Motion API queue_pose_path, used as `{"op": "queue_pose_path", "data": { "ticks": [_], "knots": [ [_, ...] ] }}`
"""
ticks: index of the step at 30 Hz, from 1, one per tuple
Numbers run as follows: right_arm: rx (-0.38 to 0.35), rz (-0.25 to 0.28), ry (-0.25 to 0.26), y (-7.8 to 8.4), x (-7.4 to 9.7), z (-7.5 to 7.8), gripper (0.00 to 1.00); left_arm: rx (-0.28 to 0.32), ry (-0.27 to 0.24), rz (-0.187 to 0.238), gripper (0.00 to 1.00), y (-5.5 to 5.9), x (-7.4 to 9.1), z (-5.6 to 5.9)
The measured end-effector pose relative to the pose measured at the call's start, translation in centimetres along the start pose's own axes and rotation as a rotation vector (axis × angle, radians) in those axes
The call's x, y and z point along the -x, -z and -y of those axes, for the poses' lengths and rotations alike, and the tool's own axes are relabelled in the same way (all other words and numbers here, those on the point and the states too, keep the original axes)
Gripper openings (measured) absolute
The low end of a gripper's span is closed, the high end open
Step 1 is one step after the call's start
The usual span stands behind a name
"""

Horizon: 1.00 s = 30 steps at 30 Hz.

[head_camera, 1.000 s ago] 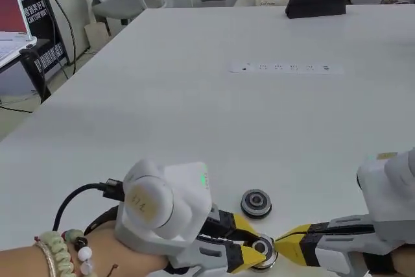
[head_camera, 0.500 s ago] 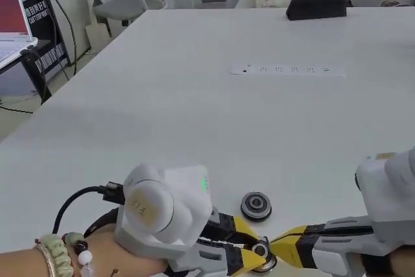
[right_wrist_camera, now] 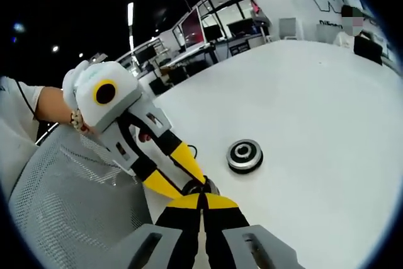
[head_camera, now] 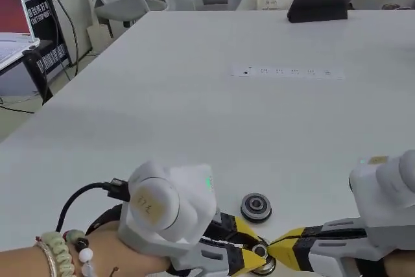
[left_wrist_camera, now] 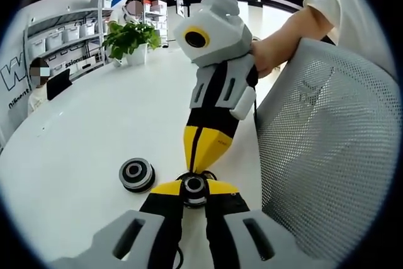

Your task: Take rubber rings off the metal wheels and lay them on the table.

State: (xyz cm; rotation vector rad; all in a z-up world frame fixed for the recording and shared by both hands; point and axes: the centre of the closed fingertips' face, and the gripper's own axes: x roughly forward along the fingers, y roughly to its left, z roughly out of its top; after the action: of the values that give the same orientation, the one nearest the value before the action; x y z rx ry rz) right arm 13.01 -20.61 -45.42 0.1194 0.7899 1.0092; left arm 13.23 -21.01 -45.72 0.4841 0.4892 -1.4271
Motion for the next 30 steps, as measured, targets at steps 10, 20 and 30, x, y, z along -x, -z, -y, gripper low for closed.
{"op": "queue_pose_path", "data": {
  "ticks": [10,20,30],
  "knots": [
    [-0.045,0.021,0.011,-0.3,0.4,0.5,0.0,-0.004,0.016,-0.028,0.09,0.0,0.1,0.1],
    [-0.008,0.01,0.018,-0.7,0.7,0.3,0.0,0.024,0.091,0.033,0.23,-3.3,2.6,0.6],
    [0.004,0.049,0.033,-2.2,2.2,0.1,0.0,0.021,0.011,0.119,0.45,-6.4,7.7,-1.1]
  ]
}}
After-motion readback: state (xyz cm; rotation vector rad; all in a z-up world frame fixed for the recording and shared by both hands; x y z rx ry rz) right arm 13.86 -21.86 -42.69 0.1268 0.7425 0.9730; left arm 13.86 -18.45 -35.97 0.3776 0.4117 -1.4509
